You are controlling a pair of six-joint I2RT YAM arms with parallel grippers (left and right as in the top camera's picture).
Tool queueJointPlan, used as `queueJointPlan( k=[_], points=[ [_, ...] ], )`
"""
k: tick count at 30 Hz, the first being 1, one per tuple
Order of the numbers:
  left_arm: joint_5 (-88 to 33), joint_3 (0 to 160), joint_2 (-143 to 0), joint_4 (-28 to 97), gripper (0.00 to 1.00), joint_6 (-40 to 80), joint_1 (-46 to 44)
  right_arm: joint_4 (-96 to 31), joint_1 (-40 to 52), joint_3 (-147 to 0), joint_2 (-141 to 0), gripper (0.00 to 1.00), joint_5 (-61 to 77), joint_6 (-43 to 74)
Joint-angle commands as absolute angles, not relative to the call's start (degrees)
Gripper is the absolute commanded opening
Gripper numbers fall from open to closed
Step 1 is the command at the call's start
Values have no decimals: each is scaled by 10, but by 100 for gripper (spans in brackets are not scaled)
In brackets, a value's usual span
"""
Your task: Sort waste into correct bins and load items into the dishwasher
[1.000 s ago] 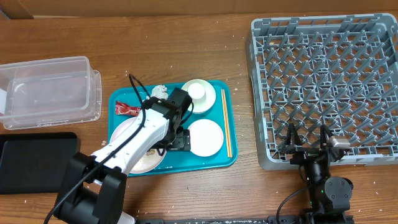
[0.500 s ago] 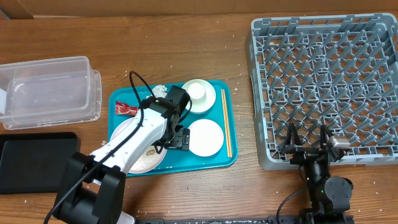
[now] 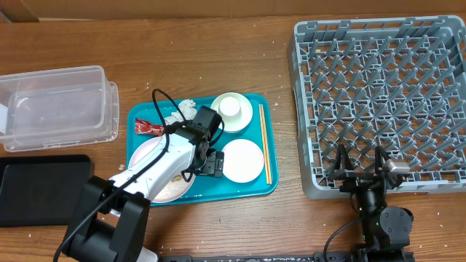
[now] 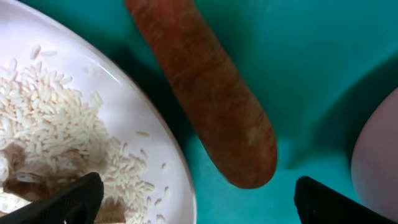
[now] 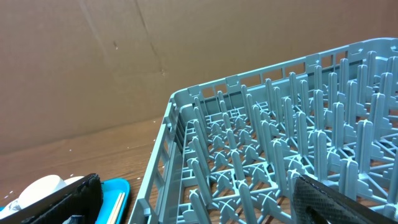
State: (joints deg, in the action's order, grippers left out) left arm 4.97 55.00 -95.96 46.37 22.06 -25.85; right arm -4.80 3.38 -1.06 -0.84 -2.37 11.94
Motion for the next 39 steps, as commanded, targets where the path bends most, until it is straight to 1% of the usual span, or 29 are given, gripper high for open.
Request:
queueJointPlan(
  k=[1, 4, 6, 7, 8, 10, 12, 15, 17, 21, 27, 28, 29, 31, 33, 39],
  points=[
    [49, 547, -952, 459, 100, 211, -256, -46, 32, -5, -2, 100, -29, 117],
    [49, 547, -952, 449, 100, 188, -256, -46, 32, -5, -2, 100, -29, 117],
    [49, 546, -952, 442, 86, 177, -256, -46, 32, -5, -2, 100, -29, 117],
    [48, 545, -952, 441, 82, 178, -256, -46, 32, -5, -2, 100, -29, 117],
    [46, 544, -952, 441, 81, 178, -256, -46, 32, -5, -2, 100, -29, 117],
    [41, 543, -952, 444, 77, 178, -257, -46, 32, -5, -2, 100, -29, 117],
    [40, 540, -952, 446, 70, 178, -259, -46, 32, -5, -2, 100, -29, 117],
    [40, 529, -952, 442, 58, 178, -260, -46, 32, -5, -2, 100, -29, 117],
    [40, 519, -952, 437, 56, 178, -260, -46, 32, -5, -2, 100, -29, 117],
    [40, 519, -952, 432, 34, 178, -260, -46, 32, -5, -2, 100, -29, 117],
    [40, 519, -952, 430, 29, 184, -260, -46, 32, -5, -2, 100, -29, 117],
    [40, 519, -952, 429, 23, 184, -260, -46, 32, -5, -2, 100, -29, 117],
    [40, 519, -952, 429, 20, 184, -260, -46, 32, -5, -2, 100, -29, 117],
    [40, 519, -952, 429, 11, 184, -260, -46, 32, -5, -2, 100, -29, 117],
    [40, 519, -952, 429, 4, 184, -260, -46, 32, -5, -2, 100, -29, 117],
    [40, 523, -952, 431, 4, 184, -260, -46, 32, -5, -2, 100, -29, 117]
  ],
)
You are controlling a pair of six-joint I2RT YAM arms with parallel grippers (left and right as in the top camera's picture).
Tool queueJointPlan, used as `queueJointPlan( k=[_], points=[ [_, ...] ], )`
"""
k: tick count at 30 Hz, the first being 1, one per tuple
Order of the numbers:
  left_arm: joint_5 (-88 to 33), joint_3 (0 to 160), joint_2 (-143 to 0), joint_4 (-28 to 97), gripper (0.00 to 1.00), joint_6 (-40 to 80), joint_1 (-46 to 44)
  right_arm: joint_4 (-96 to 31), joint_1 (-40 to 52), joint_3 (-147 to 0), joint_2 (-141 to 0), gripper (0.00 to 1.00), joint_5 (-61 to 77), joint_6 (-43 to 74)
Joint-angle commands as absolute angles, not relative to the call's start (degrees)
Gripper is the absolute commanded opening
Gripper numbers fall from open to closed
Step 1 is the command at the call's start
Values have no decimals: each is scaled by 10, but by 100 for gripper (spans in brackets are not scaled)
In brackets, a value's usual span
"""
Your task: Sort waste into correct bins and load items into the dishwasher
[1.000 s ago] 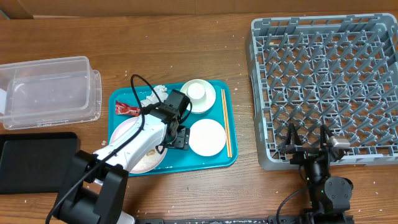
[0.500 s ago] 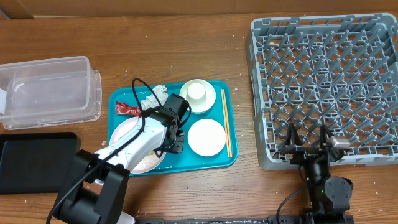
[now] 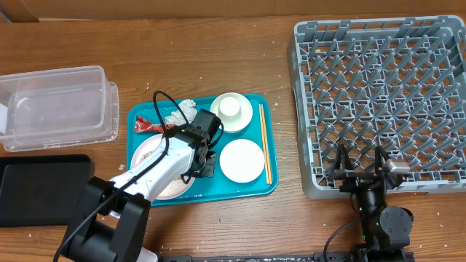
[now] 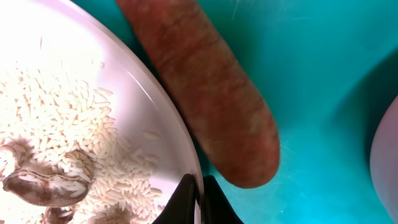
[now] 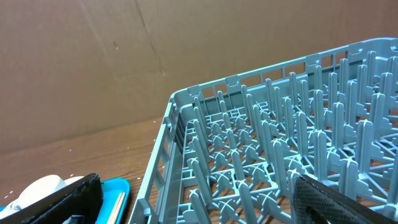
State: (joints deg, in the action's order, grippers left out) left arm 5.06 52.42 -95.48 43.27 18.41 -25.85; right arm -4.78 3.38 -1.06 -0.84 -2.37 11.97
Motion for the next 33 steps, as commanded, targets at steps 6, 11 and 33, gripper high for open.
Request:
queueJointPlan(
  k=[6, 11, 33],
  points=[
    [29, 557, -952, 463, 4, 184, -261, -46, 32, -5, -2, 100, -29, 117],
    [34, 613, -951, 535, 4, 212, -270, -46, 32, -5, -2, 100, -29, 117],
    [92, 712, -951, 686, 4, 260, -274, -46, 32, -5, -2, 100, -29, 117]
  ],
)
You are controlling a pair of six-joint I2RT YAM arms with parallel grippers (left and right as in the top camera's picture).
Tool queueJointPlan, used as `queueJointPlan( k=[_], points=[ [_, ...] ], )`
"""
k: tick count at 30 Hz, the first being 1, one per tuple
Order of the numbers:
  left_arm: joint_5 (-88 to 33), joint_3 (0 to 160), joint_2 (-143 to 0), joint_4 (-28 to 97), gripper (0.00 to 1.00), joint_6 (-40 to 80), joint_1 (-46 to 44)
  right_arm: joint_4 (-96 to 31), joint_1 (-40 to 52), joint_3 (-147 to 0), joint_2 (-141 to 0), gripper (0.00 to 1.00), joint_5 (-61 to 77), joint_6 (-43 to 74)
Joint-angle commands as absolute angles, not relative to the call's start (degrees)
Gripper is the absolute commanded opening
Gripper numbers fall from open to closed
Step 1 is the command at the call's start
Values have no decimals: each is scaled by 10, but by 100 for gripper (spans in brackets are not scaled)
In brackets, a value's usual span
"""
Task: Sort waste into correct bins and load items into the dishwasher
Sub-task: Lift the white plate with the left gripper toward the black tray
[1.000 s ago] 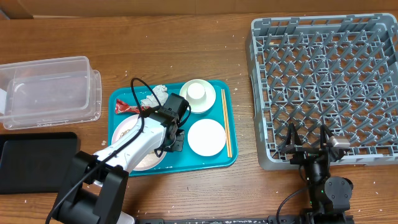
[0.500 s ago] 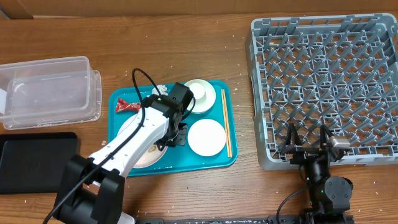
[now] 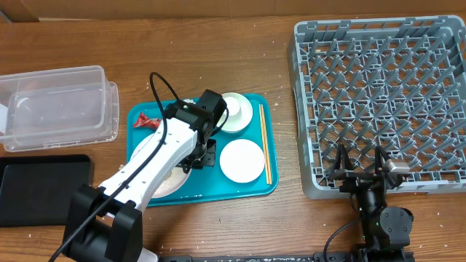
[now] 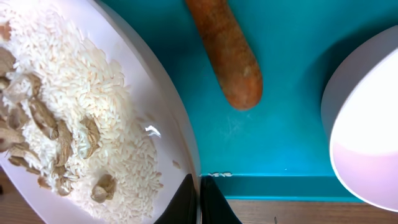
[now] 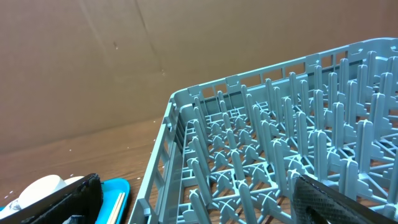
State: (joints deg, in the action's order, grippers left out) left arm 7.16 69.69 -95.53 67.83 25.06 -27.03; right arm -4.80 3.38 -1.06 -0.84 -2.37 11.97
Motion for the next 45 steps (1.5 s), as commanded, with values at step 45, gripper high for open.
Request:
queueJointPlan(
  k=[45],
  points=[
    [92, 739, -951, 824, 4, 324, -275, -46, 32, -5, -2, 100, -29, 117]
  ],
)
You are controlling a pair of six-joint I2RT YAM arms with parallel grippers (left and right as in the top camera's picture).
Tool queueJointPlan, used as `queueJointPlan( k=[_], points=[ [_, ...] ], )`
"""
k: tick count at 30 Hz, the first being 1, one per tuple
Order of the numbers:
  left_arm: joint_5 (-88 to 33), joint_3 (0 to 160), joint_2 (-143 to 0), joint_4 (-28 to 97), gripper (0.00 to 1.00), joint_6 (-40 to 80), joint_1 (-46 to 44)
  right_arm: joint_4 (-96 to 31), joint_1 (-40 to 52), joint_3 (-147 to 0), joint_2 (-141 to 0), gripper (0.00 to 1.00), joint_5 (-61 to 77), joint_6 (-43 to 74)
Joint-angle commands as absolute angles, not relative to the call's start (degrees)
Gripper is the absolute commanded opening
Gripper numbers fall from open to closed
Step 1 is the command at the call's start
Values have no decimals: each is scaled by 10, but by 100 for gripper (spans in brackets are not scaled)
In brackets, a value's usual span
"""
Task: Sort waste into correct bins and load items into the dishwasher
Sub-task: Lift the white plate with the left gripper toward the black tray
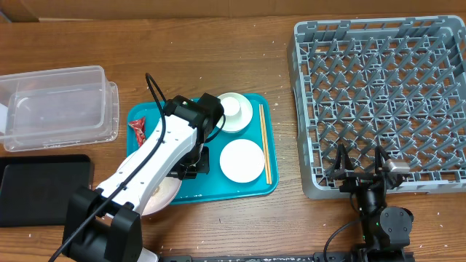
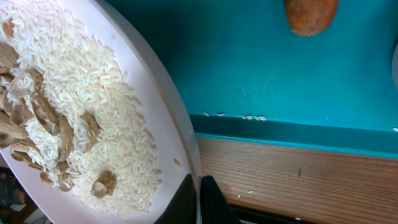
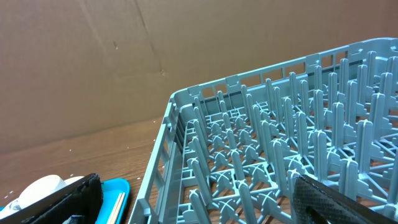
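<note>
My left gripper (image 1: 194, 164) (image 2: 199, 188) is shut on the right rim of a white plate (image 1: 157, 196) (image 2: 146, 93) carrying rice and peanut shells (image 2: 59, 99). The plate hangs past the front edge of the teal tray (image 1: 240, 185) (image 2: 280, 81), over the wooden table (image 2: 298, 177). A brown sausage end (image 2: 311, 14) lies on the tray behind. On the tray also sit a white cup (image 1: 231, 108), a white dish (image 1: 242, 160), chopsticks (image 1: 265, 142) and a red wrapper (image 1: 137, 129). My right gripper (image 1: 360, 169) (image 3: 193, 205) stands open at the front edge of the grey dish rack (image 1: 378, 94) (image 3: 280, 155).
A clear plastic bin (image 1: 58, 105) stands at the left, a black bin (image 1: 40, 191) in front of it. The left arm covers the tray's middle. Cardboard walls (image 3: 93, 68) close off the back.
The left gripper, still shut on the plate's rim, has carried the plate toward the tray's front left; it now reaches over the tray's front edge. The right arm has not moved.
At first the left gripper stood open astride the plate's rim beside the sausage. Then it was shut on the rim. Later it held the plate higher over the tray, and now the plate hangs beyond the tray's front edge. The right gripper stayed open by the rack.
</note>
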State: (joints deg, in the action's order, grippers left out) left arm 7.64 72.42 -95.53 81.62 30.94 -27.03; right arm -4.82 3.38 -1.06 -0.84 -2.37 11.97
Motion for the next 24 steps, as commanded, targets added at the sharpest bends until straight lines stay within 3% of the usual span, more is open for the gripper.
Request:
queueJointPlan(
  k=[1, 18, 24],
  points=[
    [92, 742, -951, 829, 4, 324, -275, -46, 32, -5, -2, 100, -29, 117],
    [142, 829, -951, 869, 4, 323, -274, -46, 32, -5, -2, 100, -29, 117],
    [265, 832, -951, 862, 4, 324, -272, -46, 32, -5, -2, 100, -29, 117]
  ],
)
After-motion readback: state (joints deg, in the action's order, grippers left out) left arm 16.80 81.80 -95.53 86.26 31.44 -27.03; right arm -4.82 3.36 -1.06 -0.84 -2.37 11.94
